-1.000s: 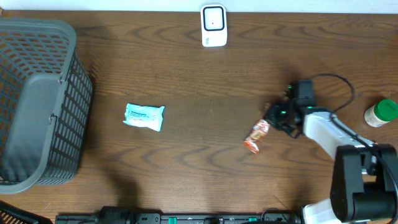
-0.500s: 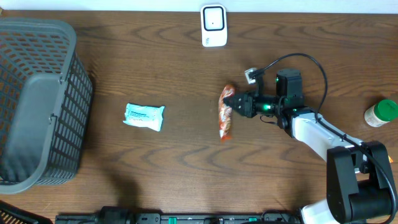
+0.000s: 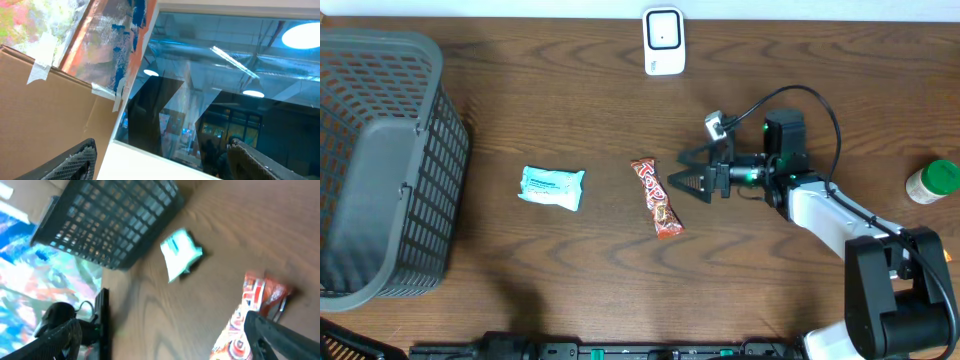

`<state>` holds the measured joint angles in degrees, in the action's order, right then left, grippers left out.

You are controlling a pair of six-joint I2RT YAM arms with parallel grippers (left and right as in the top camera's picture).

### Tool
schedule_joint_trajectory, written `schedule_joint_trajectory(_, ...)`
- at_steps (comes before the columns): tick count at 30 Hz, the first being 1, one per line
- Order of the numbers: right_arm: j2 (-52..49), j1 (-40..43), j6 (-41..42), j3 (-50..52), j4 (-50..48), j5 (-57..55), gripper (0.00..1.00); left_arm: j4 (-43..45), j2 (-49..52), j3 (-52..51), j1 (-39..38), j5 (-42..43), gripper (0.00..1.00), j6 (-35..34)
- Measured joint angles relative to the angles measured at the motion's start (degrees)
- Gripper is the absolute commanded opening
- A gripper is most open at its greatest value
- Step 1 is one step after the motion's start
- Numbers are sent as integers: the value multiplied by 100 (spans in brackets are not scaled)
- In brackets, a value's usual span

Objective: Scan the item barcode

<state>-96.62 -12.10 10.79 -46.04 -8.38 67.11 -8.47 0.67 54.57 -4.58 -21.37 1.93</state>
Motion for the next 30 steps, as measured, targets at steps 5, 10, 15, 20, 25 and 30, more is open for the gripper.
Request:
schedule_joint_trajectory(5,2,-518,208,2,1394,-1469,99,-7,0,0,0,0,84,0)
schedule_joint_trajectory(10,2,-966,452,11,2330,-2846,99,-9,0,0,0,0,84,0)
schedule_joint_trajectory(15,24,-1130,581,2,2638,-3263,99,-9,0,0,-2,0,84,0)
schedule_joint_trajectory(20,70,-1132,667,-26,2964,-3333,99,-9,0,0,0,0,84,0)
schedule_joint_trajectory(25,-4,-1132,680,-74,3038,-3209,99,-9,0,0,0,0,84,0)
schedule_joint_trajectory(30,-365,-1132,680,-210,2715,-2640,98,-9,0,0,0,0,84,0)
